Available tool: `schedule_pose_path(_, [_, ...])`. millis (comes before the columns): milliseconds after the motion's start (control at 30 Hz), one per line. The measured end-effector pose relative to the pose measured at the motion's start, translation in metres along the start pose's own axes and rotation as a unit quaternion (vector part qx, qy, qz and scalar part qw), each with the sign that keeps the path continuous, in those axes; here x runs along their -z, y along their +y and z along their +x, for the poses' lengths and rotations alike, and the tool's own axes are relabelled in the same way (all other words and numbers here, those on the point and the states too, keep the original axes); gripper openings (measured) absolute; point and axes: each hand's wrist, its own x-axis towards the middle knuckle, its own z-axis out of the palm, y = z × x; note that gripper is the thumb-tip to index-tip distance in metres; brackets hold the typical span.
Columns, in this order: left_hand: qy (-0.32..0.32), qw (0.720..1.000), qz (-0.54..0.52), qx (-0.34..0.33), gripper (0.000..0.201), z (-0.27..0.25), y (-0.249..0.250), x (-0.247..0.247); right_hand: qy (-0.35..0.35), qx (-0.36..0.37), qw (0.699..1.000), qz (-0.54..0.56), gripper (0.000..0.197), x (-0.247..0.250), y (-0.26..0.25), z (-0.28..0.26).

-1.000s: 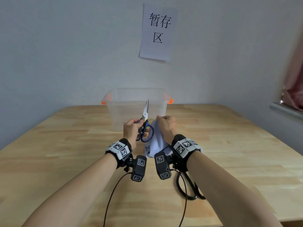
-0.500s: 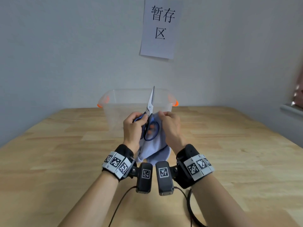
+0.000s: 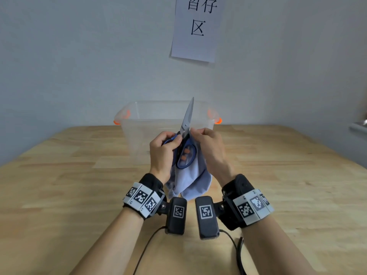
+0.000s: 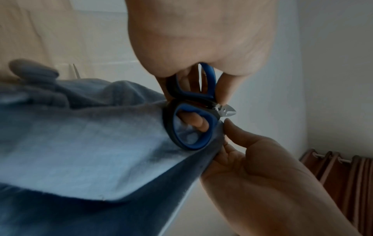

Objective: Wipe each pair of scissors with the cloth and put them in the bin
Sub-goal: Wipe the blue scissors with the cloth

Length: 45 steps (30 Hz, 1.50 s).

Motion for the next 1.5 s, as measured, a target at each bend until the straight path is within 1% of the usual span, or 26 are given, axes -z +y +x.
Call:
schedule_pose_path(167, [0.0, 1.0, -0.007, -0.002, 0.01, 0.007, -0.006, -0.002, 0.016, 0.002, 1.0, 0.018, 0.029, 0.002, 0.002, 0.011])
schedule_pose_path(300, [-0.006, 1.0, -0.011, -0.008, 0.013, 0.01, -0.009, 0.0, 0.01, 0.001, 0.999, 0.03, 0.023, 0.0, 0.01, 0.014])
schedule_pose_path(367, [-0.006, 1.0, -0.013, -0.008, 0.013, 0.01, -0.01, 0.001, -0.009, -0.006, 0.998, 0.061, 0.027, -0.001, 0.012, 0.014])
schedule_pose_path(467, [-0.013, 1.0, -0.014, -0.003, 0.013, 0.009, -0.006, 0.004, -0.06, -0.028, 0.989, 0.129, 0.033, 0.006, 0.012, 0.014])
schedule_pose_path(533, [-0.024, 1.0, -0.004, -0.004, 0.015, 0.008, -0.003, 0.005, -0.103, -0.041, 0.985, 0.135, 0.028, 0.013, 0.011, 0.016])
schedule_pose_path(600, [-0.033, 0.999, -0.002, -0.006, 0.016, 0.007, -0.001, 0.005, -0.13, -0.053, 0.981, 0.135, 0.021, 0.018, 0.012, 0.019])
schedule_pose_path(733, [-0.044, 0.999, -0.001, -0.004, 0.011, 0.005, 0.002, 0.002, -0.129, -0.063, 0.976, 0.162, 0.012, 0.021, 0.018, 0.023])
schedule_pose_path(800, [-0.047, 0.999, 0.001, -0.002, 0.012, 0.004, 0.001, 0.002, -0.125, -0.052, 0.98, 0.148, 0.012, 0.022, 0.018, 0.023])
schedule_pose_path(967, [-0.052, 0.999, 0.001, 0.003, 0.016, 0.004, -0.002, 0.002, -0.101, 0.021, 0.993, 0.049, 0.016, 0.019, 0.016, 0.017])
schedule_pose_path(1000, [-0.053, 0.999, 0.0, 0.006, 0.016, 0.004, -0.002, 0.001, -0.093, 0.029, 0.994, 0.04, 0.016, 0.018, 0.017, 0.017])
schedule_pose_path(1067, [-0.056, 0.998, -0.006, 0.014, 0.015, 0.005, -0.004, 0.002, -0.082, 0.021, 0.996, 0.039, 0.014, 0.015, 0.021, 0.018])
schedule_pose_path(1133, [-0.059, 0.998, -0.008, 0.02, 0.015, 0.005, -0.005, 0.001, -0.102, -0.001, 0.994, 0.042, 0.01, 0.016, 0.022, 0.017])
schedule_pose_path(1200, [-0.057, 0.998, -0.008, 0.022, 0.014, 0.005, -0.006, 0.001, -0.148, -0.005, 0.989, 0.022, 0.023, 0.015, 0.022, 0.015])
schedule_pose_path(1267, [-0.056, 0.998, -0.003, 0.022, 0.013, 0.006, -0.007, 0.002, -0.172, 0.007, 0.985, 0.007, 0.031, 0.014, 0.023, 0.013])
schedule_pose_path(1400, [-0.059, 0.998, 0.015, 0.014, 0.021, 0.006, -0.009, 0.002, -0.13, 0.044, 0.99, -0.008, 0.033, 0.013, 0.024, 0.012])
schedule_pose_path(1500, [-0.051, 0.998, 0.016, 0.017, 0.023, 0.005, -0.009, 0.001, -0.083, 0.096, 0.991, -0.04, 0.041, 0.012, 0.026, 0.014])
